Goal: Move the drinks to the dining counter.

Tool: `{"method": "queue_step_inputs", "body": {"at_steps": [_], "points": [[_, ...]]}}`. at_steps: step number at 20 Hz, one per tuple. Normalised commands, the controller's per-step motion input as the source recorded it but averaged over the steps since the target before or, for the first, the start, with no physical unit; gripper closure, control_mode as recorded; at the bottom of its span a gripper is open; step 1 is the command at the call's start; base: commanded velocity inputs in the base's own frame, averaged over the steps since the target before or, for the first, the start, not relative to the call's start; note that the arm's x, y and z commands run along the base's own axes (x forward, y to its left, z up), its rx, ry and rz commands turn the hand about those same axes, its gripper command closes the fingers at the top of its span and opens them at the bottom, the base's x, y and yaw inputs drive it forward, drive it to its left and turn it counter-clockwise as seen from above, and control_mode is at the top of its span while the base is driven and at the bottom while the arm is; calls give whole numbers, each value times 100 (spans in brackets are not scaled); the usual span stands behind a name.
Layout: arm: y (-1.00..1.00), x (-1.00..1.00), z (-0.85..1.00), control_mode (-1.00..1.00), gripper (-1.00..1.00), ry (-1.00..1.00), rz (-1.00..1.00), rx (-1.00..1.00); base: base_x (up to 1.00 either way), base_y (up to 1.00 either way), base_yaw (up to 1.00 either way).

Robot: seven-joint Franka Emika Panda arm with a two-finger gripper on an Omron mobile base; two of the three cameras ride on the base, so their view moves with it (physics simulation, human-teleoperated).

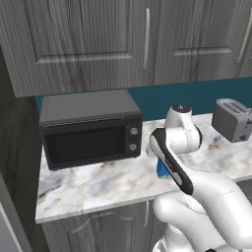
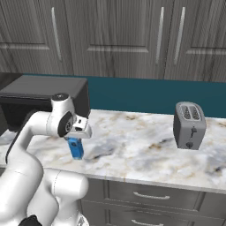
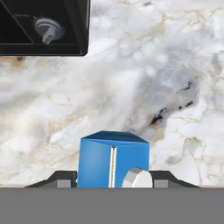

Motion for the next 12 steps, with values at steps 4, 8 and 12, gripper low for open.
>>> {"method": "queue_step_inputs", "body": {"at_steps": [4, 8, 12], "points": [[0, -30, 44, -100, 100, -23, 0, -3, 0, 0, 0], [0, -33, 50, -100, 100, -12, 0, 0, 0, 0, 0], [-1, -26, 61, -100, 100, -4, 0, 0, 0, 0, 0]]}}
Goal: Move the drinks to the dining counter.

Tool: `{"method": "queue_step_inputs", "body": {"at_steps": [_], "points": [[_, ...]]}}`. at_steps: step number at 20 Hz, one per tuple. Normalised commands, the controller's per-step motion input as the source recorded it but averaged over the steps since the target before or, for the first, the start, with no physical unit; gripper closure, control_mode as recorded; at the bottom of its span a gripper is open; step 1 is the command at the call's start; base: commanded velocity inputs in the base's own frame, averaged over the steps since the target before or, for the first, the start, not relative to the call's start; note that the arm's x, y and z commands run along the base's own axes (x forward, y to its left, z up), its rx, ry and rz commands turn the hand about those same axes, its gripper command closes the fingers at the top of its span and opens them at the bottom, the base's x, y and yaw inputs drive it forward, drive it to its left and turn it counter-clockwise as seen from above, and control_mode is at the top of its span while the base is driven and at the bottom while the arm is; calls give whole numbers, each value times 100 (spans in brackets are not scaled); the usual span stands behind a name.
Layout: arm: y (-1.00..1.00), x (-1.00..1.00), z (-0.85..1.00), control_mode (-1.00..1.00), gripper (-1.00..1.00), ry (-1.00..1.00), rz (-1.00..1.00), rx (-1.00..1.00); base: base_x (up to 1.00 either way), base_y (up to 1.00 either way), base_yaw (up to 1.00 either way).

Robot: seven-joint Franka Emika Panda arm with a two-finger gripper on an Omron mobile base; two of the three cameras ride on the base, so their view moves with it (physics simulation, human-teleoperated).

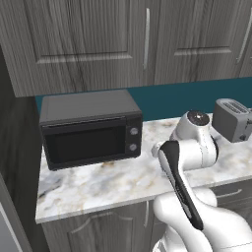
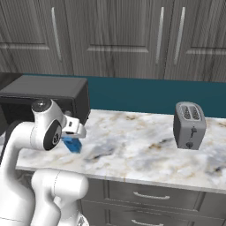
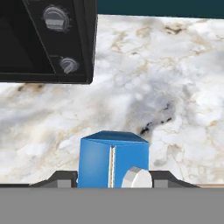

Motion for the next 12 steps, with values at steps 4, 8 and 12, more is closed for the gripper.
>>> {"method": "queue_step_inputs", "body": {"at_steps": [4, 8, 12], "points": [[-3, -16, 69, -100, 100, 0, 0, 0, 0, 0, 0], [-5, -17, 62, -100, 100, 0, 0, 0, 0, 0, 0], [-2, -20, 52, -100, 100, 0, 0, 0, 0, 0, 0]]}}
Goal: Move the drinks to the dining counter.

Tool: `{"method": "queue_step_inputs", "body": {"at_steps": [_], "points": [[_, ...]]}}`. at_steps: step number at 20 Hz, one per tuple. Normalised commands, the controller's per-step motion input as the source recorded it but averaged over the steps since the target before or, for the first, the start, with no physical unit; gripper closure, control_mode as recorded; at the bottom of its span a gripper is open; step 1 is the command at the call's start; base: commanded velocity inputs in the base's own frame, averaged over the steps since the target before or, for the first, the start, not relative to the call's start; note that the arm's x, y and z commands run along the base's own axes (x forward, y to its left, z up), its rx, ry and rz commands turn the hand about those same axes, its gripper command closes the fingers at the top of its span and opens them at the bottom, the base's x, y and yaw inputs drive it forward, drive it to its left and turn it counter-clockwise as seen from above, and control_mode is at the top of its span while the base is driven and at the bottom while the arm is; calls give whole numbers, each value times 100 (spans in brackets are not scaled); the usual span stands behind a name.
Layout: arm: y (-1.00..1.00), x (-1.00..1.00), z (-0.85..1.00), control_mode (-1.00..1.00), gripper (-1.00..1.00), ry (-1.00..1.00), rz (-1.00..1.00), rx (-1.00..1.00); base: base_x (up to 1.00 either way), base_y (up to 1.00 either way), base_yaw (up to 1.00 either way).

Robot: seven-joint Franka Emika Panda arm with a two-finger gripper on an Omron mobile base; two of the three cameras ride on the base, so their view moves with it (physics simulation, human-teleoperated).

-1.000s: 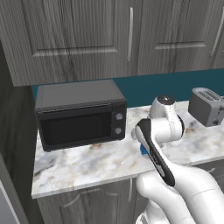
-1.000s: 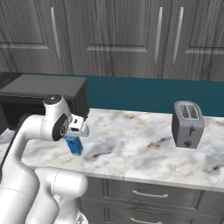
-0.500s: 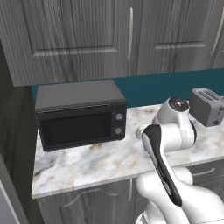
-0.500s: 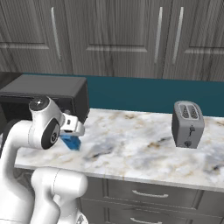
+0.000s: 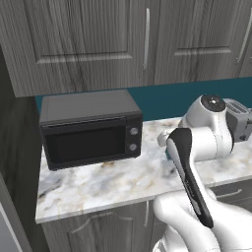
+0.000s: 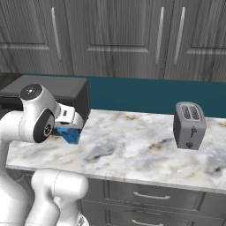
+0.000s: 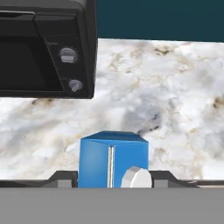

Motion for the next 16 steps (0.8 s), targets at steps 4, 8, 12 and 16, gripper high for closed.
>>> {"method": "queue_step_inputs", "body": {"at_steps": [4, 8, 12, 16], "points": [[0, -18, 39, -100, 100, 0, 0, 0, 0, 0, 0], [-1, -21, 28, -100, 100, 0, 0, 0, 0, 0, 0], [-4, -29, 27, -100, 100, 0, 0, 0, 0, 0, 0], [-10, -36, 27, -100, 100, 0, 0, 0, 0, 0, 0]]}}
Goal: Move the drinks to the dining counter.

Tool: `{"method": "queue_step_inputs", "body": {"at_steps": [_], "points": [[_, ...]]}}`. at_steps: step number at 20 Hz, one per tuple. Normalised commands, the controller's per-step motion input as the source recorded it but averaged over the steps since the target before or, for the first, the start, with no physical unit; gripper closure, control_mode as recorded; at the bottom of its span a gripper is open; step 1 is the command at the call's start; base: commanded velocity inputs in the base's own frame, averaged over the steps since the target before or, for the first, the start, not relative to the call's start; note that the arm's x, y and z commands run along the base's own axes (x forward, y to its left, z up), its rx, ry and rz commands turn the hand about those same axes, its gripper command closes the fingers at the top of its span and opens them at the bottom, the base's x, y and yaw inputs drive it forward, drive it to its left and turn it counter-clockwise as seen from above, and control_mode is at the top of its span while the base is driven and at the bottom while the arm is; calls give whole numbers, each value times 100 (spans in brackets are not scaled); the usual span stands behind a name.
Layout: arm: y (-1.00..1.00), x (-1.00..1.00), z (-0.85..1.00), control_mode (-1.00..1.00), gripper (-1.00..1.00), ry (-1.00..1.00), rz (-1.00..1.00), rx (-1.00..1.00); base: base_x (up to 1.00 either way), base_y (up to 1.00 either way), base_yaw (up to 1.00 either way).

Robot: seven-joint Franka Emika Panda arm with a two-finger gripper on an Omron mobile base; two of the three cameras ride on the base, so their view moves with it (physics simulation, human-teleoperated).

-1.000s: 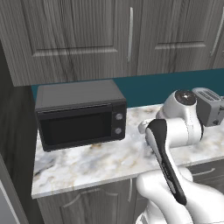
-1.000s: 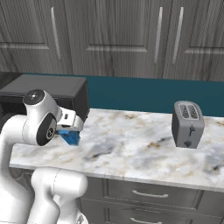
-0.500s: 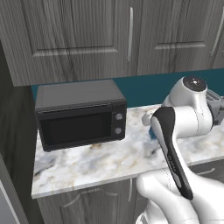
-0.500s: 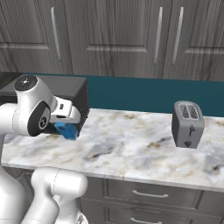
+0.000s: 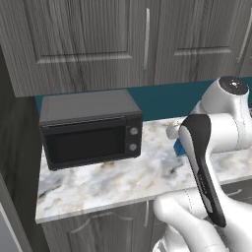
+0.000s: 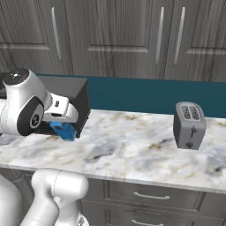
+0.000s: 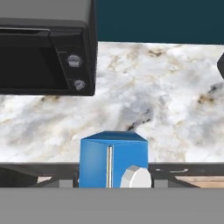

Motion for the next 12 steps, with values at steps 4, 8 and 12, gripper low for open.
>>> {"method": "queue_step_inputs", "body": {"at_steps": [4, 8, 12], "points": [[-11, -38, 27, -100, 100, 0, 0, 0, 0, 0, 0], [-14, -38, 28, -100, 100, 0, 0, 0, 0, 0, 0], [-10, -31, 22, -100, 100, 0, 0, 0, 0, 0, 0]]}}
